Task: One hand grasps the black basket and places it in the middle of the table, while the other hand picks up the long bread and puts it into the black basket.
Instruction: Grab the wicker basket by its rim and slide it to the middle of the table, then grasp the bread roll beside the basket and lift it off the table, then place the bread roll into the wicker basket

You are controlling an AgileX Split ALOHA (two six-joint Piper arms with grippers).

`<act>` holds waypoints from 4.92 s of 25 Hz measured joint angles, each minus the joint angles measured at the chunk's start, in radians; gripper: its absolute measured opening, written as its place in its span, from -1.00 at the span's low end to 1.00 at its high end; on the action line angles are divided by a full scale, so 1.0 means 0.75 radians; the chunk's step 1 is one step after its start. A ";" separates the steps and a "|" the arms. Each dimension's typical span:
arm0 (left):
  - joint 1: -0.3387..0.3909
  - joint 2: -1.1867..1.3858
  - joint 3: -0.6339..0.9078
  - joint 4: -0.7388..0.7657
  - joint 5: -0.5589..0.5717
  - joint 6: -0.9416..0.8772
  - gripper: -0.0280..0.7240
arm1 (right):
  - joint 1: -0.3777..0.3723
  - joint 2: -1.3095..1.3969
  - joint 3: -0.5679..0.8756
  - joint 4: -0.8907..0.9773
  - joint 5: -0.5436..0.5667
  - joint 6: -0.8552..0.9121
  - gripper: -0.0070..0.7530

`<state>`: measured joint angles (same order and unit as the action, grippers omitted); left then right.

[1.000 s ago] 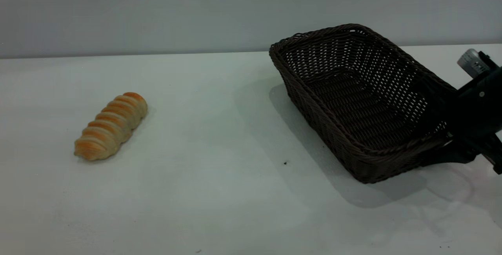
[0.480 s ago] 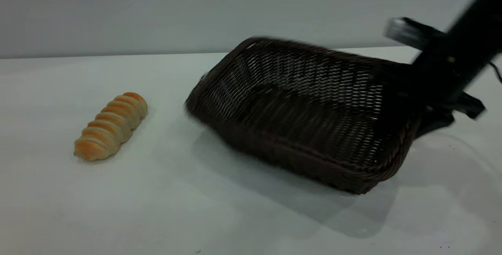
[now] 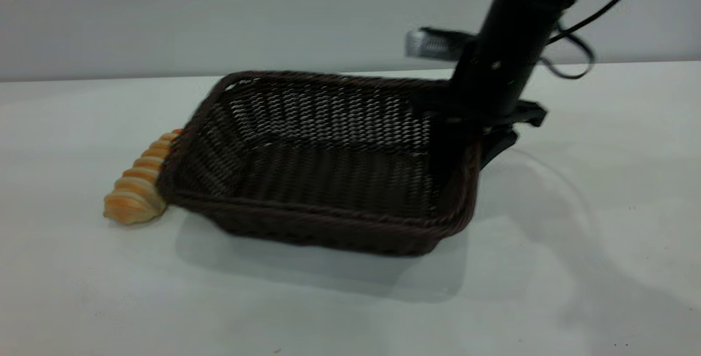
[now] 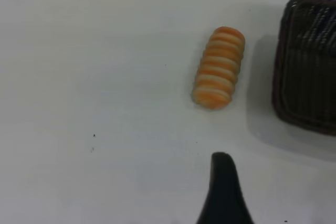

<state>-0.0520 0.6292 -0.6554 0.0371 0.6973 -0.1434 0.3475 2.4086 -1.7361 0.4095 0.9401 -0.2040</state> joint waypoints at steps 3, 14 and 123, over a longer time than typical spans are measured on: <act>0.000 0.000 0.000 0.000 0.000 0.000 0.57 | 0.005 0.062 -0.073 0.000 0.056 -0.031 -0.09; 0.000 0.000 0.000 0.000 0.003 0.000 0.57 | 0.005 0.077 -0.170 -0.127 0.152 -0.051 0.24; -0.116 1.527 -0.359 -0.483 -1.122 1.002 -0.80 | 0.004 -1.663 0.729 -0.574 0.400 0.272 0.48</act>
<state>-0.1390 1.7748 -0.9247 -0.3250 -0.1442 0.6078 0.3503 1.1613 -1.1896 -0.0210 1.2403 0.0000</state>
